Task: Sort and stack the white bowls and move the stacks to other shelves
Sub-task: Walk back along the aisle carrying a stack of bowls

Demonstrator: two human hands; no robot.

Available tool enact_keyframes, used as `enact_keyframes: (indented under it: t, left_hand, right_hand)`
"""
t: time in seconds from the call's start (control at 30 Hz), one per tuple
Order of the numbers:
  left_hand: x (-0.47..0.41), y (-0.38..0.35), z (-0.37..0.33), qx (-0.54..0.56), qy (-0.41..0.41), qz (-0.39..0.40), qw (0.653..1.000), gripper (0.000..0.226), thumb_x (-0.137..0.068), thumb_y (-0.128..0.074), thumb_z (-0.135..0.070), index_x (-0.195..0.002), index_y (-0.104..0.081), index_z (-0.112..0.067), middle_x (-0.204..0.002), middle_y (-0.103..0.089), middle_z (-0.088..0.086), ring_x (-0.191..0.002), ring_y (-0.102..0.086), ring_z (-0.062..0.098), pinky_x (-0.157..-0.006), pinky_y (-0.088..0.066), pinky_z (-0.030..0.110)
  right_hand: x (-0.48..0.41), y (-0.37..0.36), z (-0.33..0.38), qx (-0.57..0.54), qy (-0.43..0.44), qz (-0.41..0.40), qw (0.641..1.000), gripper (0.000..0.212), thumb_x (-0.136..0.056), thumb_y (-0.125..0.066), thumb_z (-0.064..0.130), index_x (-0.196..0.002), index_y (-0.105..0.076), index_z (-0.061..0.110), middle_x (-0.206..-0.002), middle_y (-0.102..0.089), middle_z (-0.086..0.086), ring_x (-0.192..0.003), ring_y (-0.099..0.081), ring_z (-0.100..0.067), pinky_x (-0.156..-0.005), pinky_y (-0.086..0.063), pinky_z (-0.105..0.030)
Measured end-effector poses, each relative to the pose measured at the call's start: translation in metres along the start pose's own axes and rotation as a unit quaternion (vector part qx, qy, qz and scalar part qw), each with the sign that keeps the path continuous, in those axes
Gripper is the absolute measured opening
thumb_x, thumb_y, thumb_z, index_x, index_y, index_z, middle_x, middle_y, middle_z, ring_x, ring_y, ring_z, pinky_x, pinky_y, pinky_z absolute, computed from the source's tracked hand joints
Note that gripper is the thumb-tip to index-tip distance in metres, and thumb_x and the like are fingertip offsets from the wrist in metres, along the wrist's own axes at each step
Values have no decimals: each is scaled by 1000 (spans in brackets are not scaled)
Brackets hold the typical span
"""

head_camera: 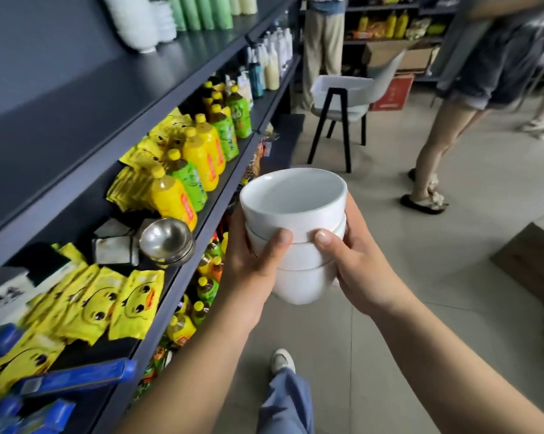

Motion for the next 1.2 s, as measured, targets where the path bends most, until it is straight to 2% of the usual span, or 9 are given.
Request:
enact_keyframes:
  t: [0.13,0.2,0.43,0.53,0.67,0.83,0.97,1.07,1.2]
  left_hand:
    - [-60,-11,17,-11,-24,1,1000,86,-44,-62,-82,-116,-47,-35,-106,-62,-24,-98,-59,-7,-71,-47,11]
    - [-93,-13,23,-8,-30,-3,1000,88,-44,-61,-82,-117,-46,-34,-109,-60,-19,-97,-58,-9,-72,-45,8]
    - [-230,5,28,2,-49,-16,999,101,-44,-63,-82,-127,-44,-28,-123,-58,-6,-110,-57,5,-87,-49,22]
    - [-282,7,26,5,-60,-8,998,100,-43,-64,-81,-125,-44,-28,-122,-58,-3,-109,-58,7,-87,-50,25]
    - [-333,4,37,0,-56,-2,998,109,-44,-66,-79,-132,-41,-19,-126,-57,4,-114,-56,17,-94,-48,41]
    - [-406,3,41,-6,-68,8,998,97,-43,-68,-78,-122,-47,-27,-115,-61,-8,-106,-60,10,-83,-51,27]
    - [-465,9,37,21,-96,-28,995,89,-42,-73,-72,-114,-49,-27,-101,-68,-17,-94,-63,0,-73,-50,16]
    - [-509,11,30,23,-115,-53,992,81,-42,-74,-70,-109,-51,-31,-98,-69,-20,-93,-64,0,-71,-50,16]
    - [-575,19,17,19,-143,-141,979,90,-39,-75,-70,-112,-49,-23,-97,-70,-16,-92,-64,2,-73,-51,18]
  right_hand:
    - [-50,28,-13,6,3,-21,1000,86,-67,-73,52,-135,-35,15,-130,-52,-11,-119,-51,-23,-92,-45,-32]
    - [-82,36,-19,12,3,-17,1000,87,-67,-73,52,-135,-35,14,-129,-52,-11,-118,-52,-23,-92,-46,-31]
    - [-224,48,-25,25,25,8,999,85,-68,-72,51,-135,-35,13,-128,-52,-12,-117,-52,-23,-91,-46,-30]
    - [-274,53,-23,31,44,8,999,85,-68,-72,50,-135,-35,12,-127,-52,-11,-116,-52,-22,-91,-45,-29]
    - [-323,70,-31,15,52,6,998,83,-69,-72,49,-134,-36,12,-125,-54,-9,-114,-53,-20,-89,-46,-27]
    - [-395,87,-38,4,64,17,998,84,-67,-72,51,-134,-37,13,-125,-56,-6,-115,-54,-18,-89,-45,-25]
    - [-465,94,-39,-21,70,59,996,87,-68,-73,49,-136,-34,11,-125,-55,-5,-115,-54,-16,-89,-46,-24]
    - [-520,97,-38,-31,75,103,991,85,-68,-73,48,-135,-34,12,-123,-57,-3,-113,-55,-15,-87,-47,-24]
    - [-604,101,-32,-44,71,152,985,94,-63,-75,52,-136,-33,11,-127,-54,-9,-114,-55,-17,-86,-48,-25]
Point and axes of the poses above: each hand's wrist, its own x-axis away from the middle knuckle, its own y-axis out of the back of the hand, z = x × y, the point moved 6 cm from there along -x, towards the middle knuckle
